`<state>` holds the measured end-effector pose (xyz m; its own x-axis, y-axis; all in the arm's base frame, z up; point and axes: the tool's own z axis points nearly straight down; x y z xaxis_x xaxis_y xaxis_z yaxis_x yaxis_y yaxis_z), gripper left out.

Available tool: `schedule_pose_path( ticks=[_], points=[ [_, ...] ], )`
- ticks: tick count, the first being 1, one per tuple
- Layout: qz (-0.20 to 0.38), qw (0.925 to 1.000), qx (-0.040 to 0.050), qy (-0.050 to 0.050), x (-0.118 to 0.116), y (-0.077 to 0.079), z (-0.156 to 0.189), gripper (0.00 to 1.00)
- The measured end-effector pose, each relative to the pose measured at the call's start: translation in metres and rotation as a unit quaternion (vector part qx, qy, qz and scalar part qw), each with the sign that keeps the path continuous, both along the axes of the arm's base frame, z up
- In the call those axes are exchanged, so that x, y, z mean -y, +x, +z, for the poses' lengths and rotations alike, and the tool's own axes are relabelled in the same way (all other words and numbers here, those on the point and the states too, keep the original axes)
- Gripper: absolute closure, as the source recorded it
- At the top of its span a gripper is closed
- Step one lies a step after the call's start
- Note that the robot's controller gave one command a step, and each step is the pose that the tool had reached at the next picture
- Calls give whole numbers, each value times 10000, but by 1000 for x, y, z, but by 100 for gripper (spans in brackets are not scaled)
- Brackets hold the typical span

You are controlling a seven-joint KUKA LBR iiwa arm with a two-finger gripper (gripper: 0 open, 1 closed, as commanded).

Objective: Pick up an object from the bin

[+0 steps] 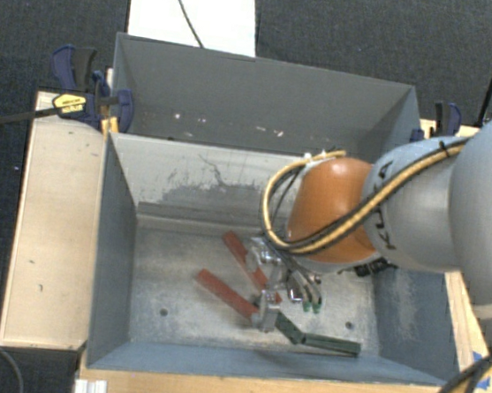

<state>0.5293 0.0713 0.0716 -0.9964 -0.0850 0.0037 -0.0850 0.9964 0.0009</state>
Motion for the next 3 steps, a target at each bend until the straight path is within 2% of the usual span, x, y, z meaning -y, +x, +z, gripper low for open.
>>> schedule_pose_path(
  ticks=[1, 2, 3],
  points=[
    [406, 9992, 22, -20, 112, -4, -1, 0],
    [547, 9985, 48, 26, 0, 16, 17, 0],
    [1881, 9821, 45, -7, 47, 63, -1, 0]
  ],
)
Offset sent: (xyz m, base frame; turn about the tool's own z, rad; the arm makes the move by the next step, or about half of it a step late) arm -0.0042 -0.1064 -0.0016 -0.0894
